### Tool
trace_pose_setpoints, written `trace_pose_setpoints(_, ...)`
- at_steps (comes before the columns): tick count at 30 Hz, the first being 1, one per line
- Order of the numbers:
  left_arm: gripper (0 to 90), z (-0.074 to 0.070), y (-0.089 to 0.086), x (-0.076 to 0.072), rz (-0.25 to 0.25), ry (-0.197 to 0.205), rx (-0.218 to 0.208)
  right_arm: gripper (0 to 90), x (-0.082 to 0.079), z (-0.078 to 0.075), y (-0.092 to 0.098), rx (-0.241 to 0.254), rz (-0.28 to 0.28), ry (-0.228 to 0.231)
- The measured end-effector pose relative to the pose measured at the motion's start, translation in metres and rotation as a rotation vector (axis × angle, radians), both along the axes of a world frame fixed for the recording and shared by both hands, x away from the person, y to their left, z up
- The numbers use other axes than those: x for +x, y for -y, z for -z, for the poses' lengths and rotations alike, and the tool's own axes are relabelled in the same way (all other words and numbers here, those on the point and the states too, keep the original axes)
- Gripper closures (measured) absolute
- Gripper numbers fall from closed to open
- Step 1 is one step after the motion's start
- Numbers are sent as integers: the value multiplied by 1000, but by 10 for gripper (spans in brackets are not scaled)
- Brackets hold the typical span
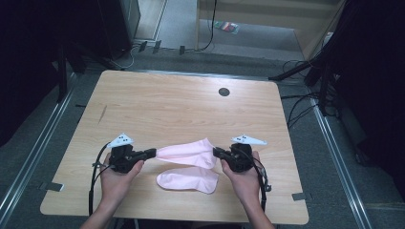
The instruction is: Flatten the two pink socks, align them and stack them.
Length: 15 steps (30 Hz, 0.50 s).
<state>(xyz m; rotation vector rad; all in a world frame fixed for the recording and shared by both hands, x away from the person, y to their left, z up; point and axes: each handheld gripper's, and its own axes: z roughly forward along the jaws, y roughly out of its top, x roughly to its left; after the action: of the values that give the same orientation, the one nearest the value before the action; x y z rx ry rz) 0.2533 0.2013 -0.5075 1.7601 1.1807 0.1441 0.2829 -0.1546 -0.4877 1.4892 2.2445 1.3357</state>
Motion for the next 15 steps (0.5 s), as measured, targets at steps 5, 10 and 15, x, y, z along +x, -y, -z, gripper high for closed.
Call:
trace_pose_setpoints(5,900,3,4,-12,-3,-3,-14,865,-14,2,7,8,-3,-15)
trace_pose_setpoints(10,900,5,6,-21,-13,-12,-22,865,-28,7,10,16,-1,-23)
trace_pose_setpoints(15,900,7,12,-31,-27,-13,9,865,-37,13,11,37,37,-60)
